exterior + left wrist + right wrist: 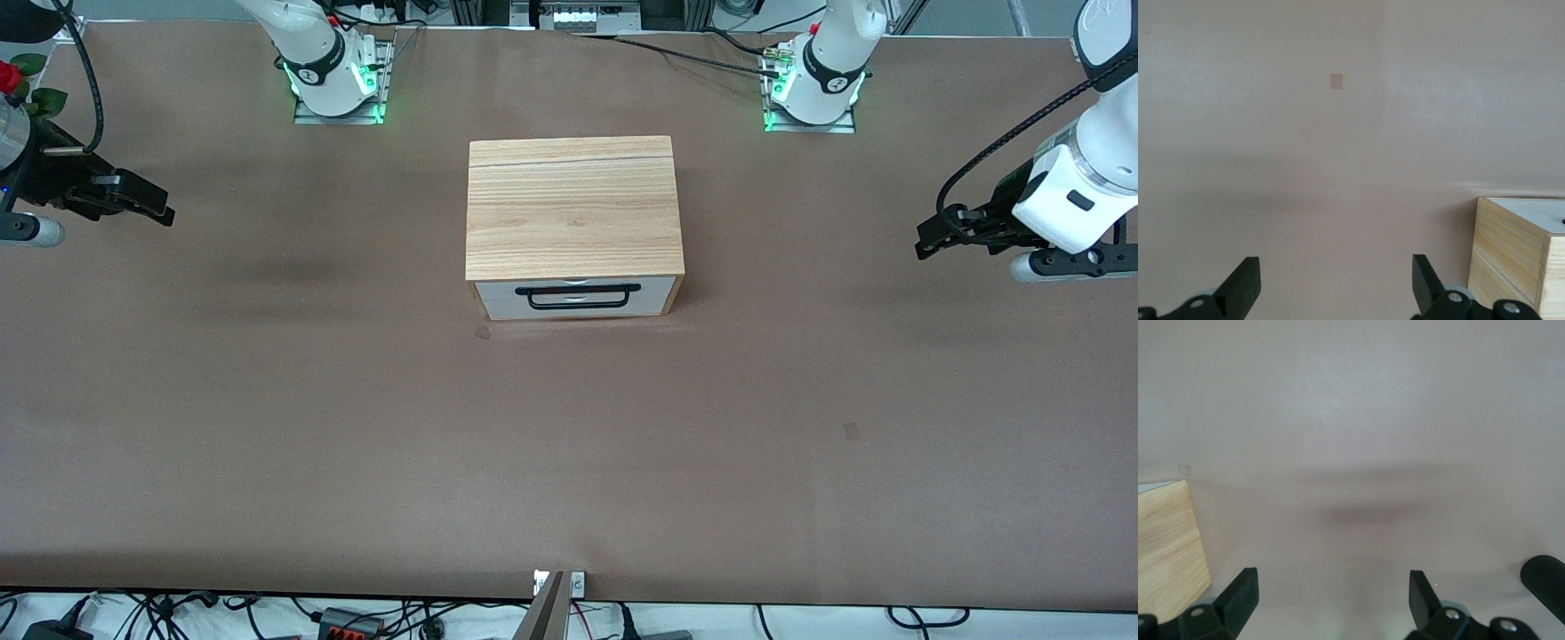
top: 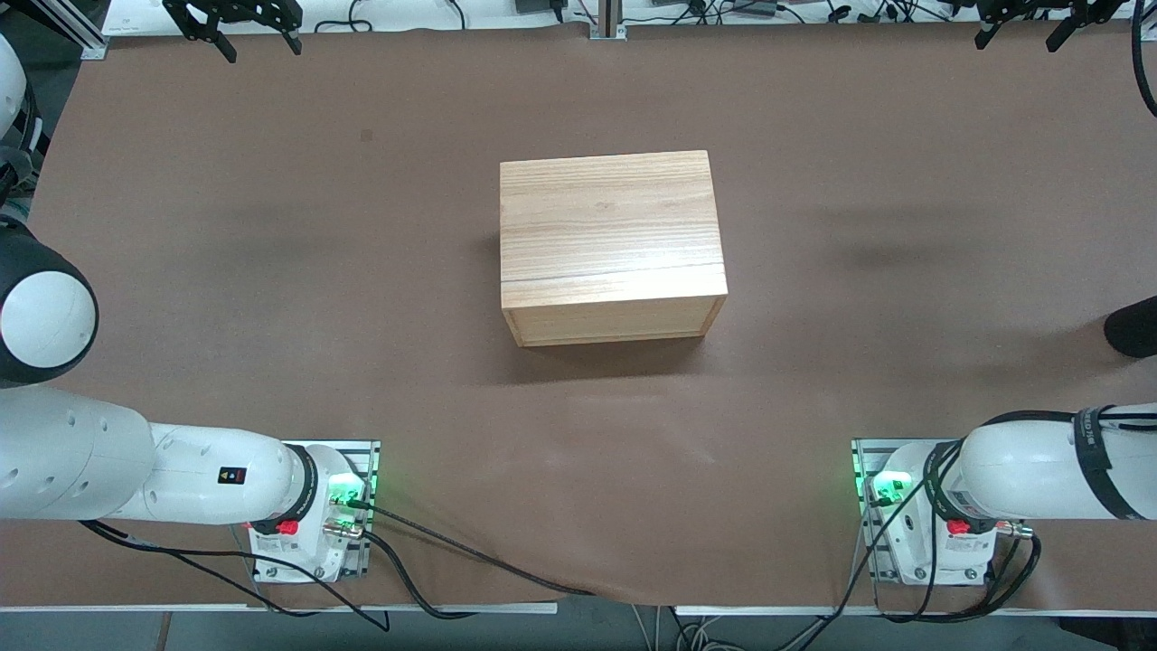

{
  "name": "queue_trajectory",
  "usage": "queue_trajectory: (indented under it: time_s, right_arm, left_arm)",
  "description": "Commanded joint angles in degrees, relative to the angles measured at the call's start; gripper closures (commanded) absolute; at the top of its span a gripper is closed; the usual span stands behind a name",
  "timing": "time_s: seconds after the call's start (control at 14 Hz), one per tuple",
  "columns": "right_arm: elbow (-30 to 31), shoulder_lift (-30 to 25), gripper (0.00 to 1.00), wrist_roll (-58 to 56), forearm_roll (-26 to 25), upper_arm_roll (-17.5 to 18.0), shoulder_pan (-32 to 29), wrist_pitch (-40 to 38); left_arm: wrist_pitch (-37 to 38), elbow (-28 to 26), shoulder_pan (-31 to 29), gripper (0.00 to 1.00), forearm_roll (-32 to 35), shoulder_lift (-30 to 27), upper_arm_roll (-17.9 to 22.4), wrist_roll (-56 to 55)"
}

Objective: Pull top drawer with both arms simultaneously

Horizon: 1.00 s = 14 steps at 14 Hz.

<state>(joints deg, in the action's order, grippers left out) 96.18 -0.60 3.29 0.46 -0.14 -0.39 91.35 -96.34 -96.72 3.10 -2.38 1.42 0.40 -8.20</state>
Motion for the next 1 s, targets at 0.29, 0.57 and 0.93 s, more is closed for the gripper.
queue_trajectory:
  time_s: [0.29, 0.57, 0.93]
  right_arm:
    - [-1.34, 0.59, 0.00, -1.26, 0.69, -0.48, 0.83, -1.35]
    - [-0.90, 1.82, 0.00, -1.09, 0.95, -0.13, 1.10, -3.37]
    - [-0.82, 8.22, 0.00, -2.67, 14.63, 0.23, 3.12, -7.59]
  left_arm:
    - [-0.07, 4.41, 0.86, 0.00, -2.70, 4.44, -0.31, -0.06]
    - [-0.16, 12.95, 1.65, 0.00, -11.12, 16.74, -1.98, 0.03]
    - [-0.16, 13.14, 0.59, 0.00, -31.27, 25.54, -1.89, 0.82]
